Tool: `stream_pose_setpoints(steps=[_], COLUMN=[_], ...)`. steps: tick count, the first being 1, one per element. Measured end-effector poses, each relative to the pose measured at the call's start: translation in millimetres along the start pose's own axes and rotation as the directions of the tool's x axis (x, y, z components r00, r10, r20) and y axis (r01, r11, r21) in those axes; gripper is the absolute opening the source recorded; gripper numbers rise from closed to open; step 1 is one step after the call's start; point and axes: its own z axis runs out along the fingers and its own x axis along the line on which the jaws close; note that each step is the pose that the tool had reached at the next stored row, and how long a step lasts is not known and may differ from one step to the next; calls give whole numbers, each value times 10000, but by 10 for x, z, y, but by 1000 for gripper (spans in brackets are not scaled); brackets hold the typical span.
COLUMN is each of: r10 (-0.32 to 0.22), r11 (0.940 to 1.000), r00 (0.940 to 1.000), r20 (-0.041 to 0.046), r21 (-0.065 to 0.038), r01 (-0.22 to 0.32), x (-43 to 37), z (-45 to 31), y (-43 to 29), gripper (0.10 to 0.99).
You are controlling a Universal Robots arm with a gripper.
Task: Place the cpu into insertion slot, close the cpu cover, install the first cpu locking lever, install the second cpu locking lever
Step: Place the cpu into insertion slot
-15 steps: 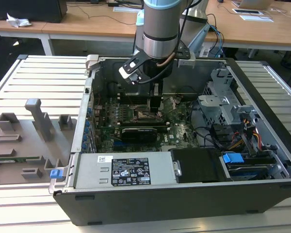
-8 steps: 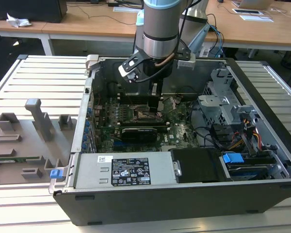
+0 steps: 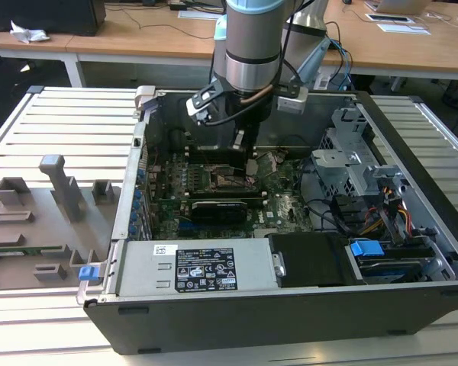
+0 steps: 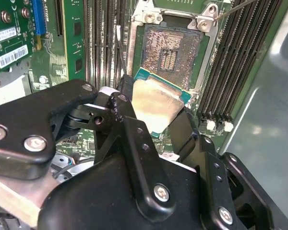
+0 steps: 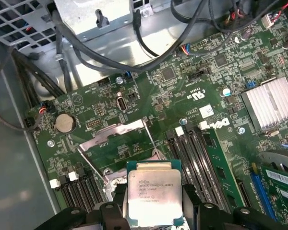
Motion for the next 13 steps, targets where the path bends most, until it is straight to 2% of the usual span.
stream_pose_setpoints(steps=[13], r10=[781], r11=[9969], r00=[9969], r20=[36], r21=[-15], r01=[-781], x=[3], z=[1], y=[8], gripper=[541])
